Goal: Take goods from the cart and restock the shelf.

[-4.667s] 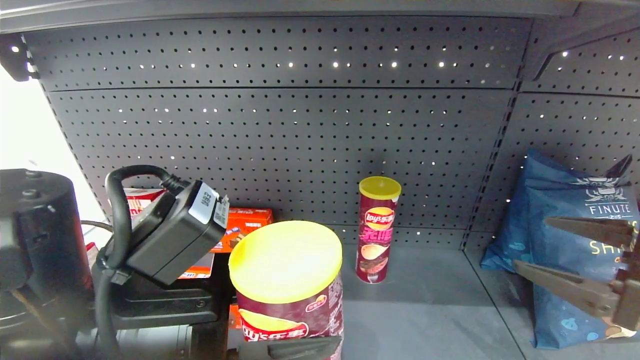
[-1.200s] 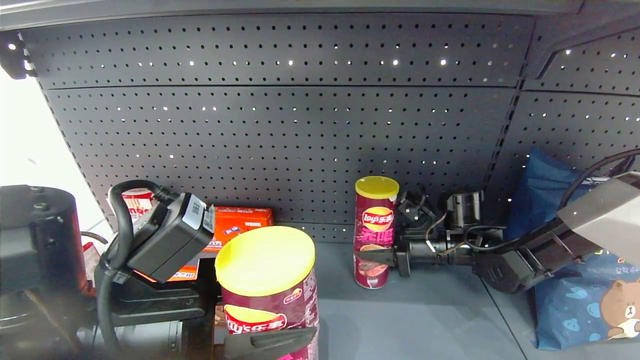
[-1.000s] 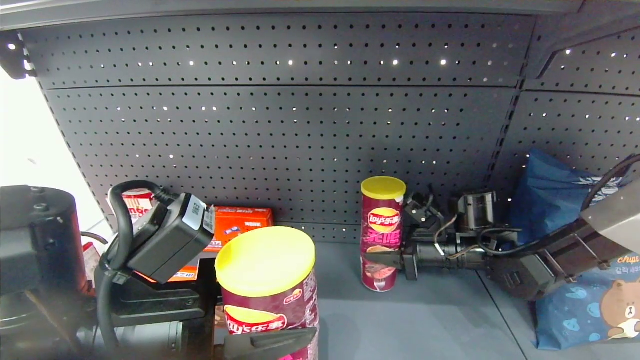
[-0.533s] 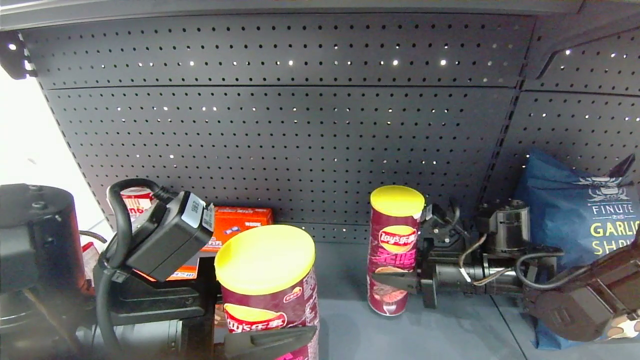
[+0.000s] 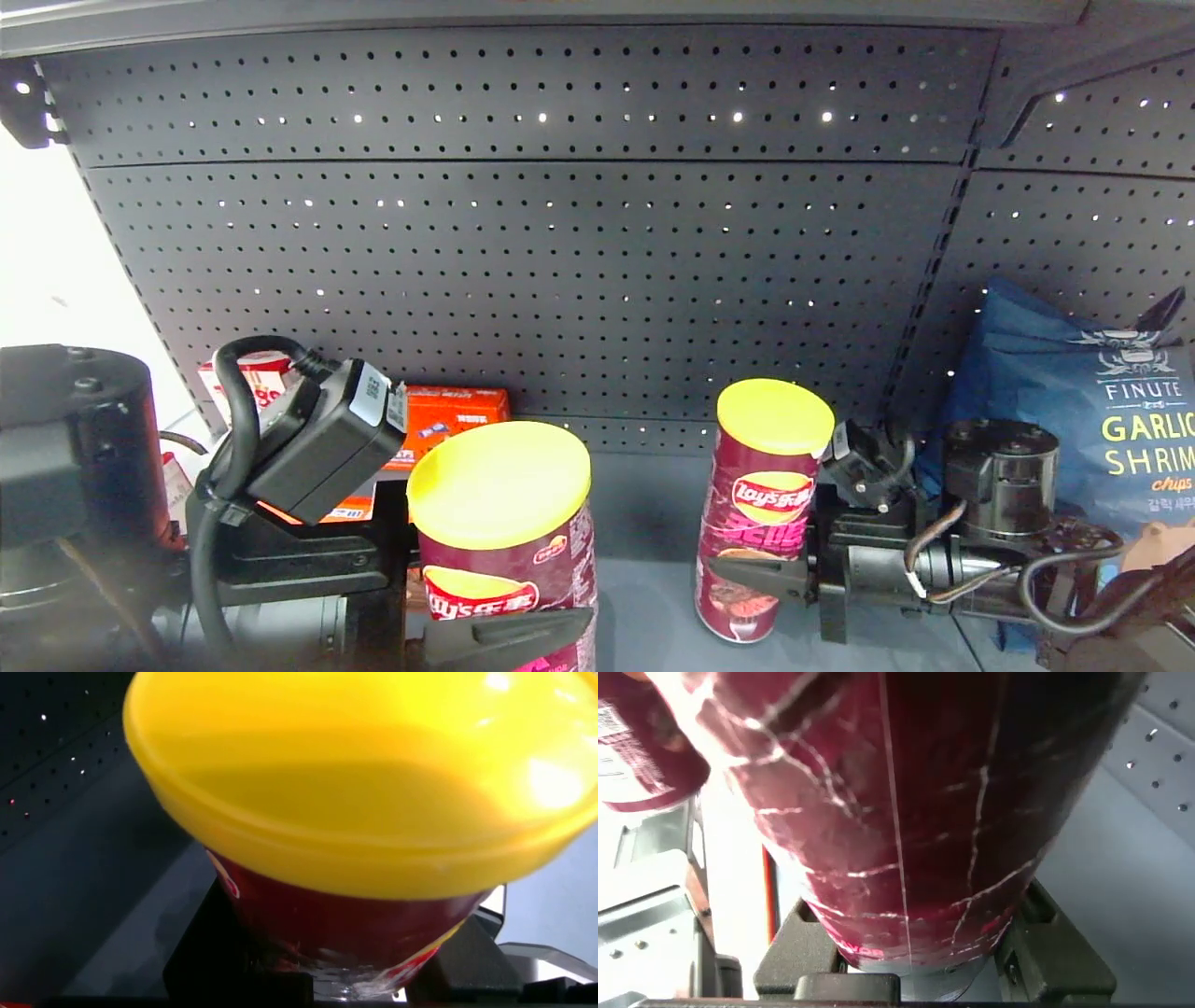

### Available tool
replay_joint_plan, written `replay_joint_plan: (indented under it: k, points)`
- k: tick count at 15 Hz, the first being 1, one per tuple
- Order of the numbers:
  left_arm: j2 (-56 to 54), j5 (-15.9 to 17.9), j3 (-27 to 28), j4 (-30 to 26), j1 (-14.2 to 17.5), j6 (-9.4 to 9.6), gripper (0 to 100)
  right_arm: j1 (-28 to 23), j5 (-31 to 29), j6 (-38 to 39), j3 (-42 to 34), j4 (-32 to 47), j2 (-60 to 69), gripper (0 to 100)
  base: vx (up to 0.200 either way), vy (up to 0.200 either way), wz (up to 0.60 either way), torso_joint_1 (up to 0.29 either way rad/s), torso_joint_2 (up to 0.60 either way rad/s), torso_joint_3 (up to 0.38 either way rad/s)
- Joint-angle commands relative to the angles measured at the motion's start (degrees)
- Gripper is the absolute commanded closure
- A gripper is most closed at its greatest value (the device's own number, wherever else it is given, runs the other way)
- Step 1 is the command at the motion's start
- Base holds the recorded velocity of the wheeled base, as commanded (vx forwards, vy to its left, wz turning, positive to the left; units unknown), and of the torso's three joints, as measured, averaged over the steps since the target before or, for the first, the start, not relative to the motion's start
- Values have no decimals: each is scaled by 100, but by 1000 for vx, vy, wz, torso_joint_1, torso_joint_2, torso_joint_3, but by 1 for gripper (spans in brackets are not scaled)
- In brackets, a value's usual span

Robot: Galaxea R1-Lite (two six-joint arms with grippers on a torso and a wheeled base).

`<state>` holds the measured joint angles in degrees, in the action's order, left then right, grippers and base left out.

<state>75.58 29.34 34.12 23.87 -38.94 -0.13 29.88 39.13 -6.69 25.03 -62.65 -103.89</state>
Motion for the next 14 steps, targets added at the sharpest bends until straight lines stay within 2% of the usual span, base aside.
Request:
replay_joint_plan:
  k: [1,14]
  points:
    - [71,1,7,4,0,-4,100,176,-81,98,-191,-116,18,100,0,0,0,0,0,0]
    - [80,1,7,4,9,-4,100,431,-204,133,-297,-327,-264,100,0,0,0,0,0,0]
